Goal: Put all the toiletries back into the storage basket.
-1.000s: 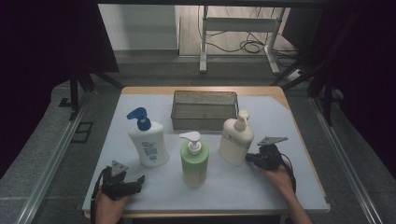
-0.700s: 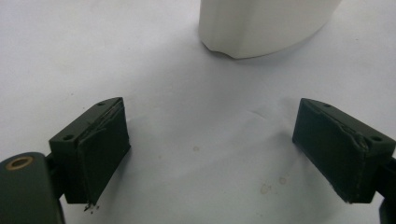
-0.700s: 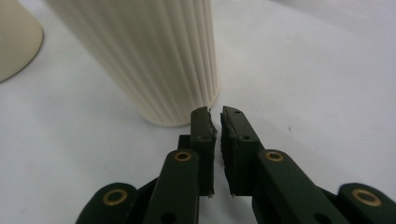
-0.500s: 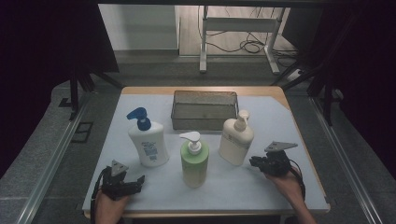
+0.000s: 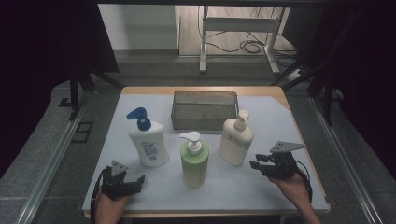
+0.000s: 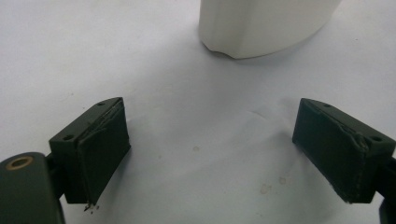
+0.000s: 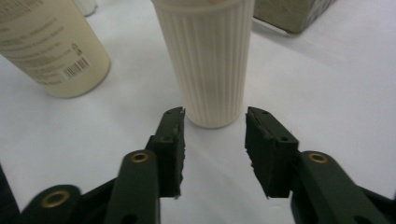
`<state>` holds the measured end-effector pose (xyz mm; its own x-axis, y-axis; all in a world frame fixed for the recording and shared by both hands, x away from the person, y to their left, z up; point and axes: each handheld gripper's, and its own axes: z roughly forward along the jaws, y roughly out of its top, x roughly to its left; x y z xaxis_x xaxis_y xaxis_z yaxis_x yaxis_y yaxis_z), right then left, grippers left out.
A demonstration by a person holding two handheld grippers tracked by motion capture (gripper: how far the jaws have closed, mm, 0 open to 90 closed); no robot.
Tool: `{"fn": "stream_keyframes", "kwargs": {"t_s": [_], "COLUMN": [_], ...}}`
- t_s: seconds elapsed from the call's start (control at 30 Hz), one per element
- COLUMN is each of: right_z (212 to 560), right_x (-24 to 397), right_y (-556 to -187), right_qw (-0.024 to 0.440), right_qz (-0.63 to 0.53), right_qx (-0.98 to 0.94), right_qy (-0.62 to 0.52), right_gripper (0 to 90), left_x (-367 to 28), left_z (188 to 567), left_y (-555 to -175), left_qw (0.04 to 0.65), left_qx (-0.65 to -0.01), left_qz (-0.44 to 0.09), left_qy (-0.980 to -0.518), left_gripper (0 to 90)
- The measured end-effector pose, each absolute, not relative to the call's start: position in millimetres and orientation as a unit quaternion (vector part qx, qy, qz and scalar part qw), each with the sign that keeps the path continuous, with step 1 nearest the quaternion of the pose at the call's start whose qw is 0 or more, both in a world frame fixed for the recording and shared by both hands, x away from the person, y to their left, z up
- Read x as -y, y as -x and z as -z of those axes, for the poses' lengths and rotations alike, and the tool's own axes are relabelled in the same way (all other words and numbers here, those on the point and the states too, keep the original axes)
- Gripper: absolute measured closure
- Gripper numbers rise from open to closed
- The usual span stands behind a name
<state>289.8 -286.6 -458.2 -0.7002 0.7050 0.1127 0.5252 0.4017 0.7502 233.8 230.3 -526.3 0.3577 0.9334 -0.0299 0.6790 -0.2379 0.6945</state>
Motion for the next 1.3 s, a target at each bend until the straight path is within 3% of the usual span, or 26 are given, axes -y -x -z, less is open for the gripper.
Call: {"fn": "stream_keyframes", "kwargs": {"t_s": [0.5, 1.3], "right_z": [444.1, 430.9], "right_x": [271.9, 247.3], "right_y": [-300.5, -325.3], "right_qw": [0.115, 0.136], "right_qz": [-0.417, -0.428], "right_qx": [-0.827, -0.825], "right_qy": [-0.36, -0.344], "right_gripper": [31.4, 16.8], "left_x": [-230.6, -230.7], "left_z": [526.3, 526.3], "left_y": [-233.8, -233.9], "left_qw": [0.316, 0.316], "left_qx": [-0.529, -0.528], "left_qz": [-0.201, -0.201], "left_qy": [-0.762, -0.762], "left_gripper": [10.3, 10.3]}}
